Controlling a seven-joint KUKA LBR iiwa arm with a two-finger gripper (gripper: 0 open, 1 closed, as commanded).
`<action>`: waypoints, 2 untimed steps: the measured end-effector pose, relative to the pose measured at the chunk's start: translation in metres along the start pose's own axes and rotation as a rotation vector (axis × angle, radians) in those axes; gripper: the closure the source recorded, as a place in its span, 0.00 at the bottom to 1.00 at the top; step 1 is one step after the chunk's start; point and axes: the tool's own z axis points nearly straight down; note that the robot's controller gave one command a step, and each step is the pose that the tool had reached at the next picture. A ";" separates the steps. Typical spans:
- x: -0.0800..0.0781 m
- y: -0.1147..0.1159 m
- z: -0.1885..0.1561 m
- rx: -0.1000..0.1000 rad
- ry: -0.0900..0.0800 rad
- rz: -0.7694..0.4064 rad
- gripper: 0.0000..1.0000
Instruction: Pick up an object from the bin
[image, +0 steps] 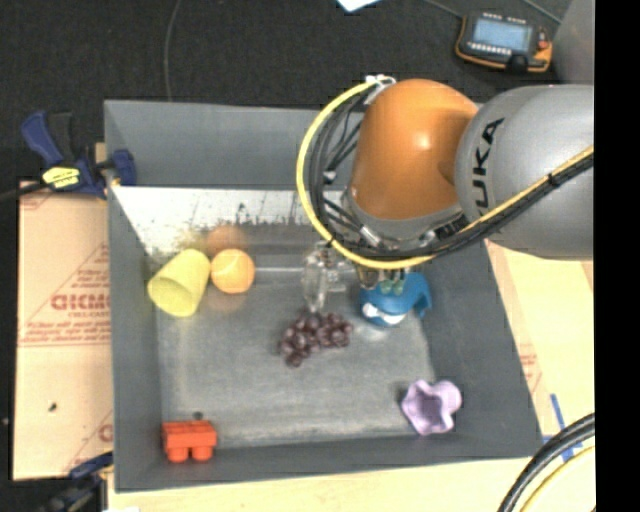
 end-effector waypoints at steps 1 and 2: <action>0.019 0.011 0.043 -0.001 0.014 0.133 0.00; 0.018 0.011 0.042 0.000 0.012 0.133 0.00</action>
Offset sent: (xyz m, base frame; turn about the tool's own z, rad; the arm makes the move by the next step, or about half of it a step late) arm 0.0000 0.0000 0.0000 0.0000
